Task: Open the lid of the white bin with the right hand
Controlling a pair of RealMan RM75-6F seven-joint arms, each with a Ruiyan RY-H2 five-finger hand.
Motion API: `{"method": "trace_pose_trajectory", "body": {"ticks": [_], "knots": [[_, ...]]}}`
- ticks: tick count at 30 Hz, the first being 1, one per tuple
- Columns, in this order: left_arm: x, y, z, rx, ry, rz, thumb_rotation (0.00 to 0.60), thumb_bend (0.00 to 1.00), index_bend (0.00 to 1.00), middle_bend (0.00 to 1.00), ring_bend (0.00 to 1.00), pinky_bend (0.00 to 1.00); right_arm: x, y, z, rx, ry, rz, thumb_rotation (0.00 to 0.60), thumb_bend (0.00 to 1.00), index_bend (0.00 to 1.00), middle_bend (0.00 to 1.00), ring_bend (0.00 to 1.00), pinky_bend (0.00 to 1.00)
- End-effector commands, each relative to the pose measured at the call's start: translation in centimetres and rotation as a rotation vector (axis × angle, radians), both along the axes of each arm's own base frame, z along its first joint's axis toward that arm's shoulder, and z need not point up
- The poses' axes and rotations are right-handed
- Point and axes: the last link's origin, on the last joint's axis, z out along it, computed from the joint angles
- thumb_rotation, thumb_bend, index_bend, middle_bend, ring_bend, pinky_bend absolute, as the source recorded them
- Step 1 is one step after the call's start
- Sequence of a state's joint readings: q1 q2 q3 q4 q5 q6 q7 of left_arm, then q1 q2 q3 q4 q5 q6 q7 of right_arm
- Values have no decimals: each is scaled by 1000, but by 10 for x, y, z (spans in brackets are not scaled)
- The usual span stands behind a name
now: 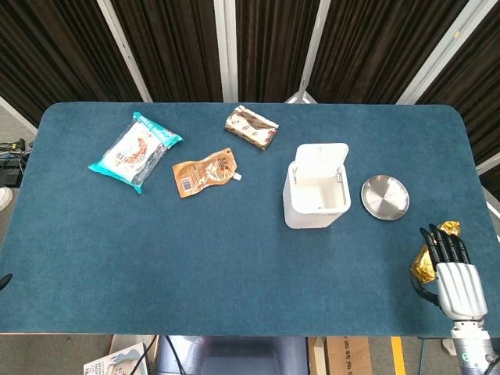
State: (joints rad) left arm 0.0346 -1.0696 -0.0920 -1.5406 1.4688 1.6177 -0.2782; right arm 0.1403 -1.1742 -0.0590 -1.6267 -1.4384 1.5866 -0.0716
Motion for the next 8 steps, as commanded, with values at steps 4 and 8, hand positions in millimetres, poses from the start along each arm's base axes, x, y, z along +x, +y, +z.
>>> {"method": "trace_pose_trajectory", "body": {"ticks": [4,8], "knots": [[2,4,-5,-20,13,2,600,164,260,219,115,268,-4,3,11,-27,-16,-9,600,289,20,37,73,77],[2,6,-6,-24,16,8,600,164,260,219,115,268,-5,3,13,-25,-22,-17,600,288,21,37,73,77]]}}
